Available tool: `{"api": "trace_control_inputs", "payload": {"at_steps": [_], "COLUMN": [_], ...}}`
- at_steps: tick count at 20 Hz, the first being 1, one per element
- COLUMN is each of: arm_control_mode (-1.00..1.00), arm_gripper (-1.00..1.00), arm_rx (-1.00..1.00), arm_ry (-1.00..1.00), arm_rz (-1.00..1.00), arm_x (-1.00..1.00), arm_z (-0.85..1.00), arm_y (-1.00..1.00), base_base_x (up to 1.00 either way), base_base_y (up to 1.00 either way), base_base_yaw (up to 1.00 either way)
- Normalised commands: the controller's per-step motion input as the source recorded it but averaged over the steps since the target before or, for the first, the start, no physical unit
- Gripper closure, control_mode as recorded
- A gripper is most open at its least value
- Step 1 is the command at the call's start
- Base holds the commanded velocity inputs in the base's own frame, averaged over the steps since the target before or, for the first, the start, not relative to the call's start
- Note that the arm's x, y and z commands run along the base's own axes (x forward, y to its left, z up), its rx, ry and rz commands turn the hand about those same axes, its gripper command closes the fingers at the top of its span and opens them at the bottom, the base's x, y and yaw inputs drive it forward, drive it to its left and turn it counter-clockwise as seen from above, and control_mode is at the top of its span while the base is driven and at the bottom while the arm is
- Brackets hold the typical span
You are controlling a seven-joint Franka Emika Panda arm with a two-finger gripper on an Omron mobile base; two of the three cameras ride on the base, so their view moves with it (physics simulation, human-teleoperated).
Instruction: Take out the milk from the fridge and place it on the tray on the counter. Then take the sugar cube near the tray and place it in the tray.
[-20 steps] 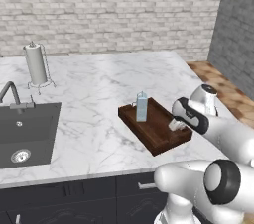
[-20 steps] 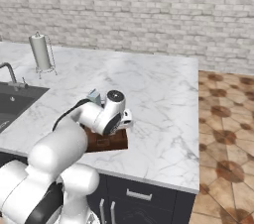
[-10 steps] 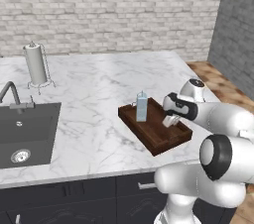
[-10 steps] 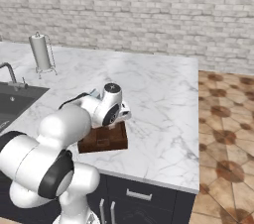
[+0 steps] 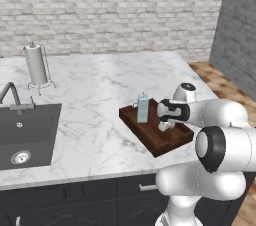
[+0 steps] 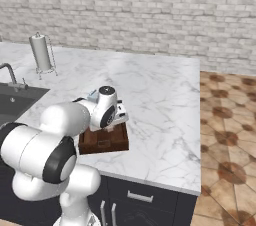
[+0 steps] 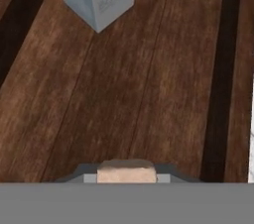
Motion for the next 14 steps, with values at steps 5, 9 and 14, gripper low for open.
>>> {"api": "trace_control_inputs", "payload": {"at_steps": [5, 9, 14], "arm_control_mode": [-1.0, -1.0, -1.0], "arm_gripper": [1.0, 1.0, 1.0], "arm_rx": [0.0, 0.0, 0.0], "arm_ry": [0.0, 0.0, 0.0], "arm_rz": [0.0, 0.0, 0.0], "arm_x": [0.0, 0.0, 0.0], "arm_z": [-0.24, -0.25, -0.22], "arm_y": [0.0, 0.0, 0.0], "base_base_x": [0.0, 0.0, 0.0], "base_base_y": [0.0, 0.0, 0.0], "base_base_yaw": [0.0, 0.0, 0.0]}}
